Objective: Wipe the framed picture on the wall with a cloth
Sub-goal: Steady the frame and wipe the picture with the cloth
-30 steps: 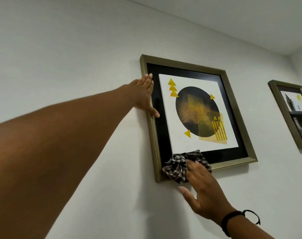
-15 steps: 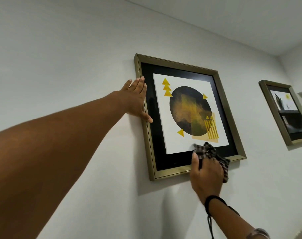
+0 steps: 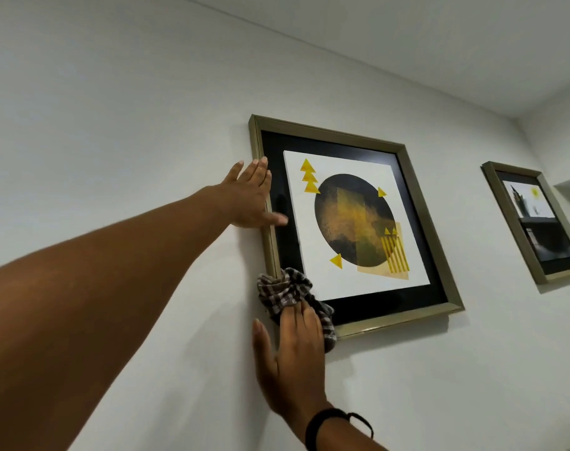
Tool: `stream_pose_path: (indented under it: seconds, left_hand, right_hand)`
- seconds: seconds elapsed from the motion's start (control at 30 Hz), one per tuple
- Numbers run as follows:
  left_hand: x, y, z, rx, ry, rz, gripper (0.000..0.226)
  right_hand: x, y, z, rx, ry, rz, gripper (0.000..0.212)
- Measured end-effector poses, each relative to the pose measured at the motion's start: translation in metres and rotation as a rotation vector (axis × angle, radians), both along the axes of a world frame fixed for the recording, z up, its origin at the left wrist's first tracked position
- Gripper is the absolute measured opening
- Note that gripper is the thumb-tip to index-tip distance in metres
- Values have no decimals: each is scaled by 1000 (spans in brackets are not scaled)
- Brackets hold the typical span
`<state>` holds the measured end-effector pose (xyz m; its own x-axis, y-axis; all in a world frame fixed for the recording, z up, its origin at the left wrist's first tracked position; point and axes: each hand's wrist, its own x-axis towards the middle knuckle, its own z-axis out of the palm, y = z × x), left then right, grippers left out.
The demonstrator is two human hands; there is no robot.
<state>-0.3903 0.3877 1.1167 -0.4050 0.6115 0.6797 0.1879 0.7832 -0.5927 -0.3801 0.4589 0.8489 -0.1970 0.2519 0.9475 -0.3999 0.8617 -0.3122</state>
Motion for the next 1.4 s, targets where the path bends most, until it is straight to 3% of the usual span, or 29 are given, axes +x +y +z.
stream_pose_path:
  seconds: [0.07,0.13,0.37,0.5,0.63,0.77,0.9,1.03,1.23,1.33,1.4]
  left_hand:
    - [2,0,4,38,6,-48,82]
    - [3,2,5,32,4,-70,71]
    - [-1,-3,4,88,-28,-258,67]
    - [0,-5,6,95,-34,-270,71]
    - [1,-7,4,73,-22,-254,88]
    - [4,-7,2,50,-25,-219,104]
    - [2,-7,2,-51,35,-89,131]
    - [-1,-4,3,-46,59,-67,141]
    - [-8,-3,7,-28,43,-66,147]
    - [-8,-2,7,-28,36,-63,149]
    - [-6,-3,8,-33,24,-64,149]
  right_hand:
    - [-5,5,18,40,-11,12,76]
    - [-9,11,40,60,18,33,79]
    - [-9,48,158,322,81,38,79]
    - [-12,61,180,393,80,40,81]
    - [-12,54,147,355,132,76,76]
    - [-15,54,71,353,101,100,79]
    - [-10,76,12,518,115,-19,64]
    - [-11,121,-22,651,137,-114,53]
    - [-9,188,-36,402,-44,-263,59]
    - [-12,210,-38,343,-43,-282,56]
    - [-13,220,-38,201,-22,-289,52]
